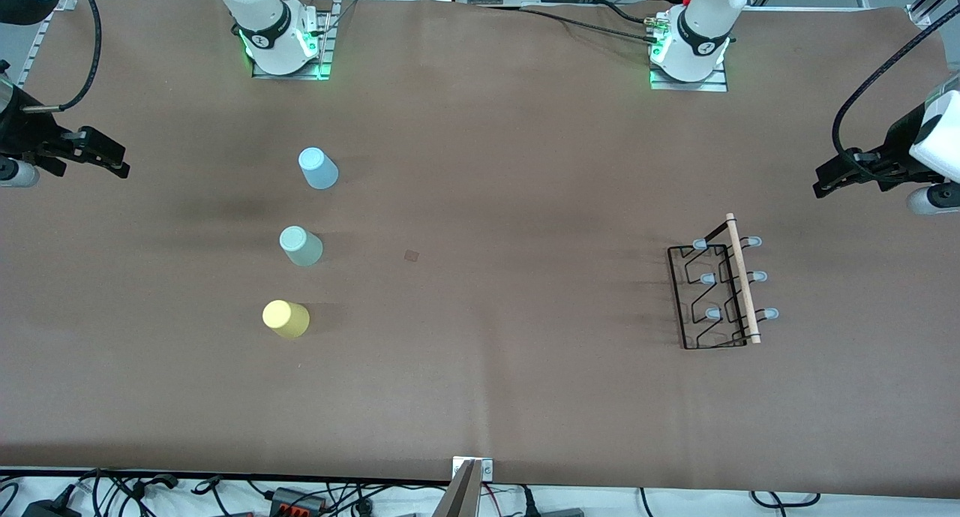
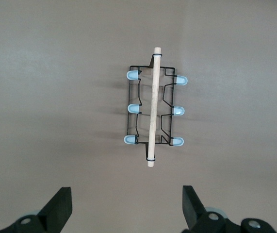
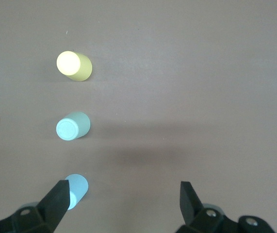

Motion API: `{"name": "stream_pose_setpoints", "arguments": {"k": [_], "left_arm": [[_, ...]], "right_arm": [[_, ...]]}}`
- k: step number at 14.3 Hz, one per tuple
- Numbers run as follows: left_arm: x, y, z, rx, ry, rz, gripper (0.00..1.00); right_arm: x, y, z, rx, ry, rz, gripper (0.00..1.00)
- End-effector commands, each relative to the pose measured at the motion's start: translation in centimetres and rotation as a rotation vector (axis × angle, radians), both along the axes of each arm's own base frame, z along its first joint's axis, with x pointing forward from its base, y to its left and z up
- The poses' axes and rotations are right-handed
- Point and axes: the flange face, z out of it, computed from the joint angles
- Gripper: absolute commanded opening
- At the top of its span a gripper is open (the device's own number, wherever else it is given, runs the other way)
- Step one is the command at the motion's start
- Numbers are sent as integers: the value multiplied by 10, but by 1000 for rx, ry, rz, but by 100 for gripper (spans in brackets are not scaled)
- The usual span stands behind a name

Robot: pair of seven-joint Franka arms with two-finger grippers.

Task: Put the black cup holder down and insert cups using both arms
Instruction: 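Grasp the black holder with the left gripper while the right gripper descends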

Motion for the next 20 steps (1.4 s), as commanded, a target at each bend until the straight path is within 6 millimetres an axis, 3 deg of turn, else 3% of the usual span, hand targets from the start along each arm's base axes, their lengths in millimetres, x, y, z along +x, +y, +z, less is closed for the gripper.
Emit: {"name": "stream_pose_setpoints", "arguments": {"k": [1, 7, 9, 11, 13, 17, 20], "left_arm": [[-4, 0, 7, -28, 0, -16, 100], [4, -12, -8, -25, 16, -37, 100], [10, -6, -19, -25, -4, -26, 100], [17, -4, -46, -28, 8, -30, 100], [20, -11, -95, -29, -10, -40, 100], [12, -17, -193, -33, -159, -32, 100], [18, -22, -231, -49, -147, -34, 99]], "right_arm": [[-7, 3, 7, 14, -4, -1, 100], [-4, 4, 2, 15, 4, 2, 100], [1, 5, -8, 17, 18, 3, 100], [9, 21, -23, 17, 41, 34, 100], [19, 30, -46, 18, 75, 50, 100], [42, 68, -109, 16, 131, 44, 100], [49, 97, -159, 5, 200, 17, 100]]}}
